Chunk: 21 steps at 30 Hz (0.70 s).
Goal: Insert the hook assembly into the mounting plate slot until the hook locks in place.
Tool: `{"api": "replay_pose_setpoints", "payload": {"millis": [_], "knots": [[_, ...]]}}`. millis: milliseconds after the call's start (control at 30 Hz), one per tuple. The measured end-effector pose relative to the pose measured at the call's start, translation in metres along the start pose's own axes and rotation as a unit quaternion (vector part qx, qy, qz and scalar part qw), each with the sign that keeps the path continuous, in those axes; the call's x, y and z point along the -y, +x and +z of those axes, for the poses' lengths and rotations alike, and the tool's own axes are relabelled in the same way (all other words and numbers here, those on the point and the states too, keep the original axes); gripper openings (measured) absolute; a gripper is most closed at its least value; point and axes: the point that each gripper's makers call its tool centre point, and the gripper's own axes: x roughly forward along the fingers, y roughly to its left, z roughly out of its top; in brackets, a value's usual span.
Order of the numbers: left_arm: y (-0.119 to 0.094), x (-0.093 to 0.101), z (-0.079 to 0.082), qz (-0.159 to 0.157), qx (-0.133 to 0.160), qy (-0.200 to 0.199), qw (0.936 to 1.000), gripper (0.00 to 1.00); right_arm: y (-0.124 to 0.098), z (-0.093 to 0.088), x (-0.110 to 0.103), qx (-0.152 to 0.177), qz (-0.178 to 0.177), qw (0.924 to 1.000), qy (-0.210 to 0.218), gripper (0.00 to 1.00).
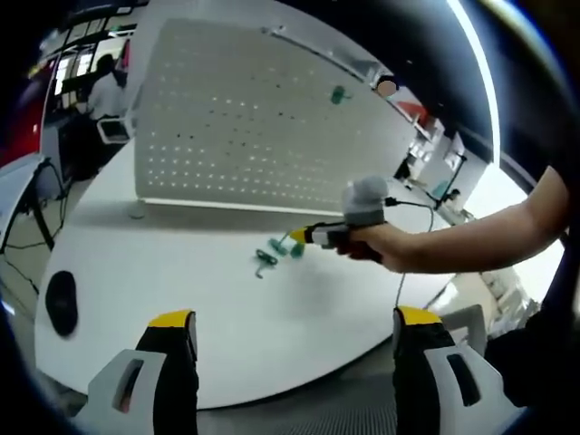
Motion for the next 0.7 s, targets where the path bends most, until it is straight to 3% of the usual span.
{"api": "replay_pose_setpoints", "payload": {"millis": [700], "knots": [[-0.001, 0.008, 0.002, -0.006, 0.001, 0.007, 1.0000, 0.89, -0.010, -0.006, -0.003, 0.000, 0.016, 0.9998, 0.012, 0.06]]}}
